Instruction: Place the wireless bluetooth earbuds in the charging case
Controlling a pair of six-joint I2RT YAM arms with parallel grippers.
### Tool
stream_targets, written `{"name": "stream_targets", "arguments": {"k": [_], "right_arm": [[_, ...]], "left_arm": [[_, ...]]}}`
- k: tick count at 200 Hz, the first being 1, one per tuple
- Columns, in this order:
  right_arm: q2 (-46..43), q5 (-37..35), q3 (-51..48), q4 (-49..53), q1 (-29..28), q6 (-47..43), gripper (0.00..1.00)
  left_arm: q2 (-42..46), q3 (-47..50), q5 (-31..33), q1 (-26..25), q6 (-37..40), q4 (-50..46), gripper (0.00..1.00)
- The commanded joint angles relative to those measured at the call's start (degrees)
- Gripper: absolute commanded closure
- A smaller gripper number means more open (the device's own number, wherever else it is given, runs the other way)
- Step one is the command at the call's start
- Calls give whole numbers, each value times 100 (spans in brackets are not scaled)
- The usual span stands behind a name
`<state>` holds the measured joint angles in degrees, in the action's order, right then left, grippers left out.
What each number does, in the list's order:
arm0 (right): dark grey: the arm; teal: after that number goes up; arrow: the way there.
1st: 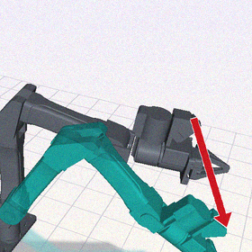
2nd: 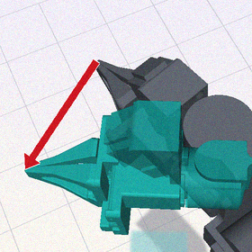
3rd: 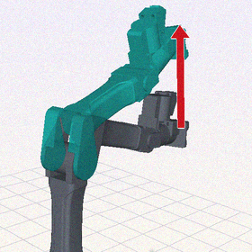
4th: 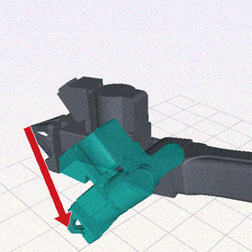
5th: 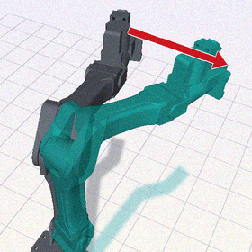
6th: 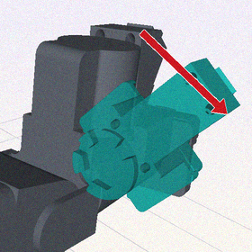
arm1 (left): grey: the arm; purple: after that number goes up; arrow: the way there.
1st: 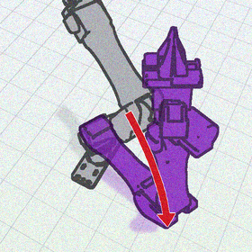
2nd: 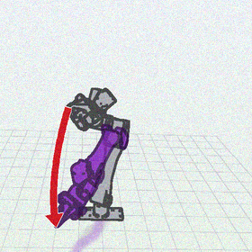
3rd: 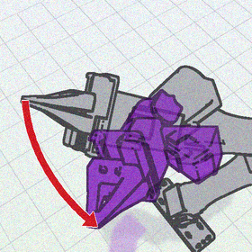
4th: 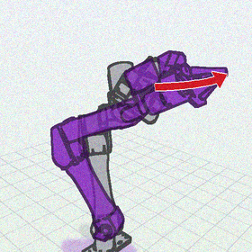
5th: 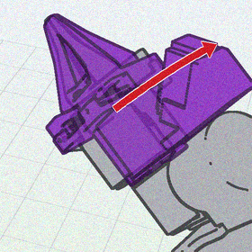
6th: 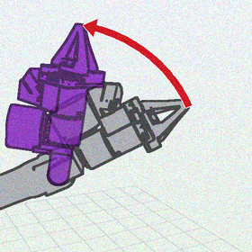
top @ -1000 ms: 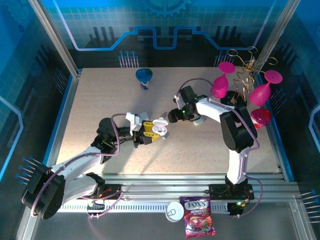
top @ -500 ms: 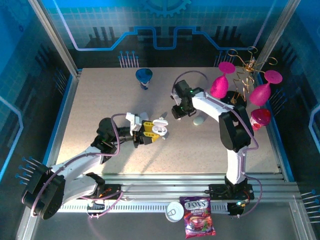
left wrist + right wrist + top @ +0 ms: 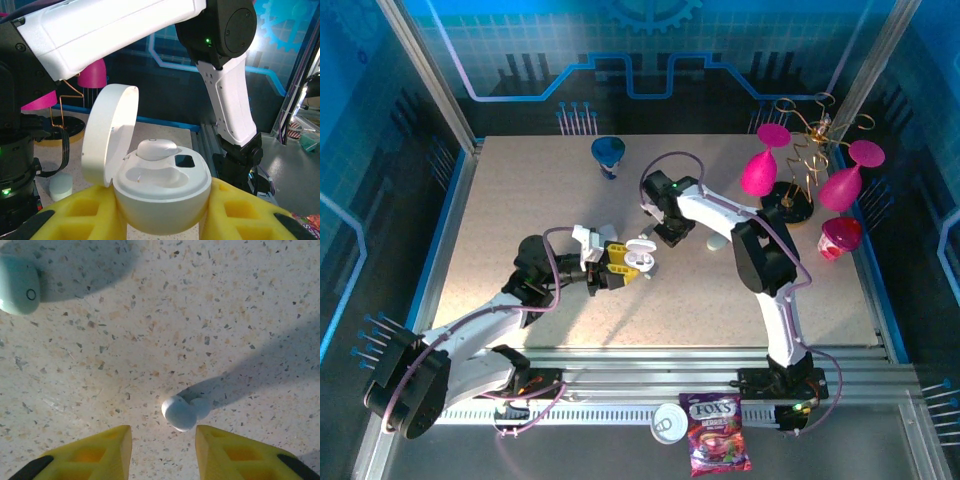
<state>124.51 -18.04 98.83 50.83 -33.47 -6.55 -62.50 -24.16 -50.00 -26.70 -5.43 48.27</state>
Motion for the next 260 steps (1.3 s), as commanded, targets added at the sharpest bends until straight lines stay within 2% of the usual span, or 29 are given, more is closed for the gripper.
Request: {"name": "stream_targets", "arguments": {"k": [1,68,129,168,227,260], "right_arm": [[211,-147,230,227,-70,-136,63],[468,-147,354,191,-68,-189,70],[635,-265,451,199,-54,-99,80],[587,-296,433,195,-22,43,81],[-343,409,-280,-222,249,473,80],[-1283,1280,-1102,-721,518,852,80]], "left_arm": [[109,-16,-113,-26,165,61,72],[78,-20,-111,-28,151,90,72],[55,-12,-98,-29,143,104,71],[68,-6,-102,-27,129,121,72],[18,52,15,-28,175,192,72],[-159,86,104,-28,156,444,71]]}}
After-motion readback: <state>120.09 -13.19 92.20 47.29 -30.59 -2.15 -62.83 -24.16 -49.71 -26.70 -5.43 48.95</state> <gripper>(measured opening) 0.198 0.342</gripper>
